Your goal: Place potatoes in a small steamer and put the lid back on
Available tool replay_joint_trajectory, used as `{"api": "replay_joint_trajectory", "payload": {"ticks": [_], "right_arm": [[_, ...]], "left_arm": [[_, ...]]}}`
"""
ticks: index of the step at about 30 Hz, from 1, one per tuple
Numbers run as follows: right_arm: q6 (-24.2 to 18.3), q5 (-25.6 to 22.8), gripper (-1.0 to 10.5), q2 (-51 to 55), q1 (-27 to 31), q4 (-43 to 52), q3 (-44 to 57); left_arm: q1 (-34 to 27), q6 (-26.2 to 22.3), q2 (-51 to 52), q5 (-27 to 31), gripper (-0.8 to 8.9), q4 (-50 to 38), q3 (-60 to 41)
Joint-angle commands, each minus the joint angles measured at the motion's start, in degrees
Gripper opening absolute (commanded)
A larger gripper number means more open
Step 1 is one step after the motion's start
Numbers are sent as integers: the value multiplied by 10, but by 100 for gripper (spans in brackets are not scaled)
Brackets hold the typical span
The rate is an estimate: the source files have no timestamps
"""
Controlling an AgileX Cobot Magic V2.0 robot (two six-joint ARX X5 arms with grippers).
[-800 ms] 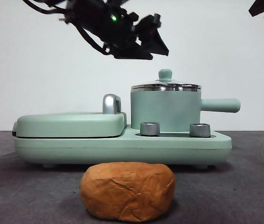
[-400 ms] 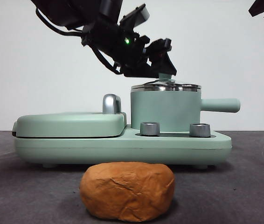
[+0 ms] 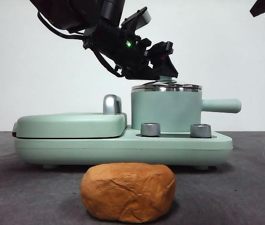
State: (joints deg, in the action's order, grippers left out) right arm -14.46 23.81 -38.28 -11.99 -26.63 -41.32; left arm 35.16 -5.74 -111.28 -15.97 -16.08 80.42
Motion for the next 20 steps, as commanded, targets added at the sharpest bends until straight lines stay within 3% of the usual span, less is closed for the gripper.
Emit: {"api": "replay_joint_trajectory", "payload": {"ticks": [1, 5, 20], "right_arm": [[10, -1, 290, -2, -2, 0, -10], [10, -1, 290, -2, -2, -5, -10], [10, 0, 290, -2, -2, -22, -10]], "left_arm": [[6, 2, -13, 1, 209, -7, 17], [6, 2, -13, 8, 0, -6, 17], [12, -17, -1, 20, 7, -7, 17]]}}
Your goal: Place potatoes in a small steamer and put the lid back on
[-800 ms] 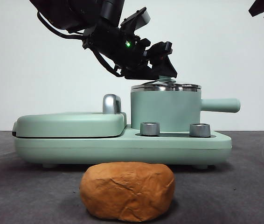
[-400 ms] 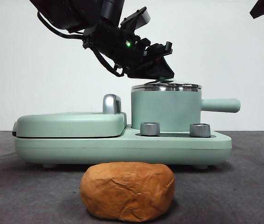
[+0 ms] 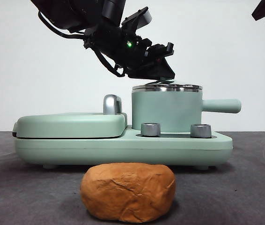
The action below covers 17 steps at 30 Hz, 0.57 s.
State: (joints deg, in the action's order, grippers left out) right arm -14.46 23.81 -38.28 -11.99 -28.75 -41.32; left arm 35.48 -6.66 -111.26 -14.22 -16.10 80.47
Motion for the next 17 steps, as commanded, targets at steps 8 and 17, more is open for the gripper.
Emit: {"api": "replay_joint_trajectory", "payload": {"ticks": [8, 17], "right_arm": [[10, 0, 290, -2, -2, -5, -10], [10, 1, 290, -2, -2, -5, -10]], "left_arm": [[9, -8, 27, 3, 7, -1, 17], [9, 1, 88, 3, 7, 46, 17]]}}
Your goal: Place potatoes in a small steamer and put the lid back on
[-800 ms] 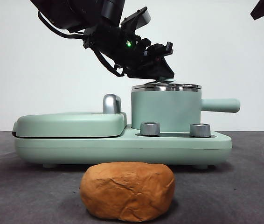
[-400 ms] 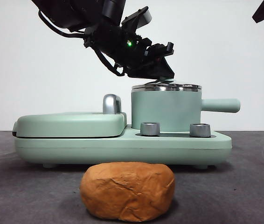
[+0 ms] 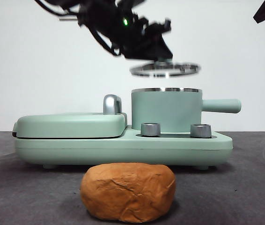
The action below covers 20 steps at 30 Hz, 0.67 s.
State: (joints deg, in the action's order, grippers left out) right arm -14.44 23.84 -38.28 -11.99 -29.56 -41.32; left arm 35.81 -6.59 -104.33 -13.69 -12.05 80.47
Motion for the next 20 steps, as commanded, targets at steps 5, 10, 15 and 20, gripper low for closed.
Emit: {"api": "replay_joint_trajectory", "payload": {"ticks": [5, 10, 15, 20], "right_arm": [[10, 2, 290, -2, -2, 2, -10], [9, 2, 290, -2, -2, -11, -10], [9, 2, 290, -2, -3, -23, -10], [9, 2, 290, -2, -15, -23, -10]], "left_arm": [[4, 14, 70, 5, 8, 120, 17], [1, 14, 119, 6, 9, 218, 11], [-2, 13, 168, 6, 9, 276, -18], [-8, 19, 232, 6, 9, 271, -91]]}}
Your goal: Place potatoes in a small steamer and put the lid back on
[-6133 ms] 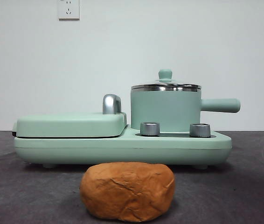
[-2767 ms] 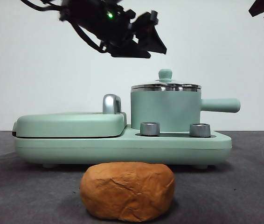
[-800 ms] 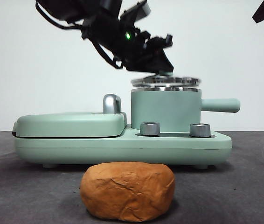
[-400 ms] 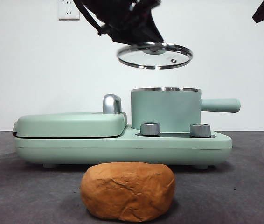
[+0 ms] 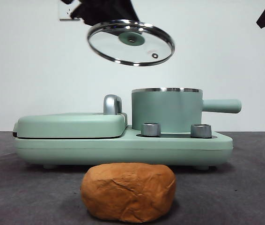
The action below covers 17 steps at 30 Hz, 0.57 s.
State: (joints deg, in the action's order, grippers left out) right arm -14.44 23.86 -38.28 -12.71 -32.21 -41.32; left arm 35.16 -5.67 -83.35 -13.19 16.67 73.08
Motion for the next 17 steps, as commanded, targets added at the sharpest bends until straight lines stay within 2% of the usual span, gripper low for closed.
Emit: {"api": "replay_joint_trajectory", "payload": {"ticks": [1, 10, 17], "right_arm": [[9, 1, 290, -2, -13, 3, -10], [-7, 1, 290, -6, -74, -6, -10], [-13, 1, 290, -34, -136, -10, -10]], "left_arm": [[-5, 16, 41, 1, 9, -17, -39], [-22, 56, 201, 25, 9, -43, -203], [-22, 71, 314, 71, 9, -23, -266]]}}
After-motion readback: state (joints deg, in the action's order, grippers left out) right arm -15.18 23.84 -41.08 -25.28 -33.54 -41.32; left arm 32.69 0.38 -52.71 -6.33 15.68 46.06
